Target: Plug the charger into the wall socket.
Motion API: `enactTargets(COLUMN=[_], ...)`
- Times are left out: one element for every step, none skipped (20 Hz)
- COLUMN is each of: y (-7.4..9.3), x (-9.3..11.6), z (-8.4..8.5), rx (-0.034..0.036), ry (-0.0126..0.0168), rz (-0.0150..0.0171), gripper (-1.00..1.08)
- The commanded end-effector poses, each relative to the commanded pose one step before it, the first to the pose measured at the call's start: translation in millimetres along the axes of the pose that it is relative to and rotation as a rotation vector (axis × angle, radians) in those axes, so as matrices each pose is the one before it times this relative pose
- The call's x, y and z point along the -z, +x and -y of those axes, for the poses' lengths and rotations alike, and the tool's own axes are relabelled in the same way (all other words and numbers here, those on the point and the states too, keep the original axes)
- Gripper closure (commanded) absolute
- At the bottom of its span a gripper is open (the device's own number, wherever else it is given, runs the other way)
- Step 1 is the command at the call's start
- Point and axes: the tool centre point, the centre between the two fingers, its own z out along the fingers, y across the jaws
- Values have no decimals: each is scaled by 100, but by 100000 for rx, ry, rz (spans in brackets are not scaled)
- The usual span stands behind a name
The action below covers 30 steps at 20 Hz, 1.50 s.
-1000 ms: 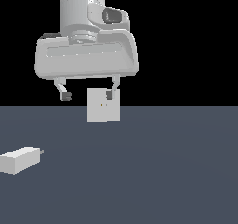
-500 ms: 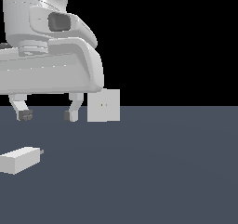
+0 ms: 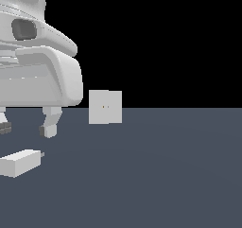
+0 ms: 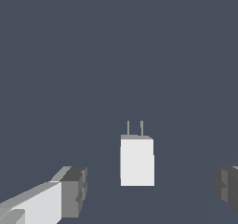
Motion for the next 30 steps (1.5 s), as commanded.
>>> enactTargets(y=[-143,-22,-13,17,-4,-12,-19,-27,-35,-43,-32,-57,-62,-46,-55,-44,-15,-24,-16,-10,-6,16,-1,0,0,0,0,0,0,0], x=[-159,-25,-11,40,-29,-88,-147,-205,-262,-319,-366,-431,-484,-513,-474,-414,-347,-297,-240,-185,-131,-71,-26,0,0,0,0,0,0,0], z=[273,43,24,-66,0,1,2,3,3,4,-24,6,8,-19,13,15,-14,17,16,14,11,-22,2,0,0,0,0,0,0,0], rx=[-545,-66,0,214,0,0,0,0,0,0,-65,0,0,-65,0,0,-65,0,0,0,0,-64,0,0,0,0,0,0,0,0], ry=[1,-4,0,-2,0,0,0,0,0,0,-6,0,0,-5,0,0,-7,0,0,0,0,-12,0,0,0,0,0,0,0,0], rz=[-195,-21,0,82,0,0,0,0,0,0,-24,0,0,-23,0,0,-22,0,0,0,0,-23,0,0,0,0,0,0,0,0], gripper=[-92,-92,-92,-92,-92,-92,-92,-92,-92,-92,-92,-92,-92,-92,-92,-92,-92,-92,-92,-92,-92,-92,-92,108,108,108,108,108,108,108])
